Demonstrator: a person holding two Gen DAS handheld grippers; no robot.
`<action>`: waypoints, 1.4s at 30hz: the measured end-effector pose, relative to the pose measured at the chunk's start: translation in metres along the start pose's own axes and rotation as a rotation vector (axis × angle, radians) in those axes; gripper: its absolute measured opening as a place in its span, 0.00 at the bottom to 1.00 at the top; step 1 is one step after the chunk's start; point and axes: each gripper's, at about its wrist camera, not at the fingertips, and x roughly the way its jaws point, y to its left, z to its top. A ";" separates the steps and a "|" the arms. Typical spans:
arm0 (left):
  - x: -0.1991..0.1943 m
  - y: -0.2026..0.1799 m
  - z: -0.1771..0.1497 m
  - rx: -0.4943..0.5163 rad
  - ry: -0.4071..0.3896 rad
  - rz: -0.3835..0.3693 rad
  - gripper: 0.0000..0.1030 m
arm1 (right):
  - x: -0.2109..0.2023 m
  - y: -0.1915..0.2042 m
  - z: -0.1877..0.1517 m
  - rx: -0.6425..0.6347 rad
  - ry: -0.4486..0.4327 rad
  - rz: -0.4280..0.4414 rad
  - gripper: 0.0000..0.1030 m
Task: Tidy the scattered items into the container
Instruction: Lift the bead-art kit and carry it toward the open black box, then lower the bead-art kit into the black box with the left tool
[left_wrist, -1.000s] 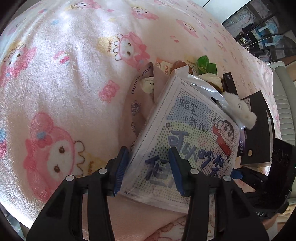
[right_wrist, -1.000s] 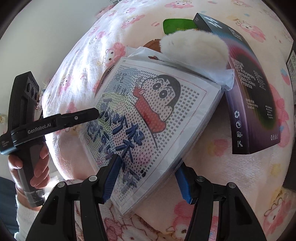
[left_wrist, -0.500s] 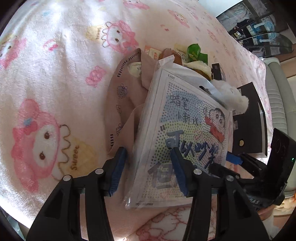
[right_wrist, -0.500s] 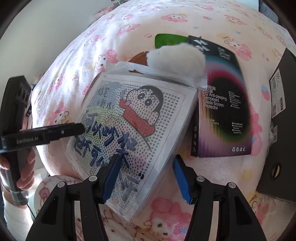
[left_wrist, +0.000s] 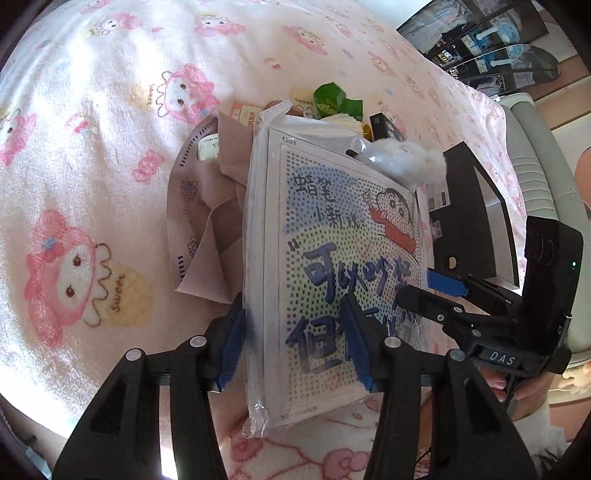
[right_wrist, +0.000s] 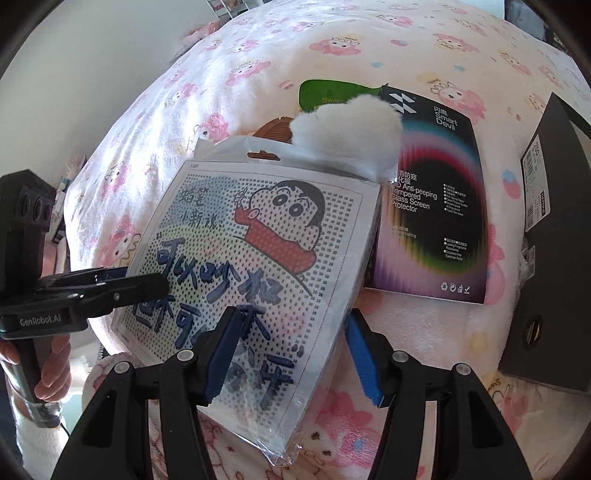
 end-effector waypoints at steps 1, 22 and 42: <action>-0.005 -0.003 -0.001 0.005 -0.011 -0.001 0.48 | -0.004 0.000 0.001 -0.002 -0.006 0.006 0.53; -0.037 -0.145 0.012 0.159 -0.145 -0.040 0.48 | -0.109 -0.043 -0.006 0.002 -0.201 0.064 0.53; 0.067 -0.311 0.051 0.313 -0.047 -0.103 0.50 | -0.194 -0.197 -0.033 0.237 -0.429 -0.066 0.55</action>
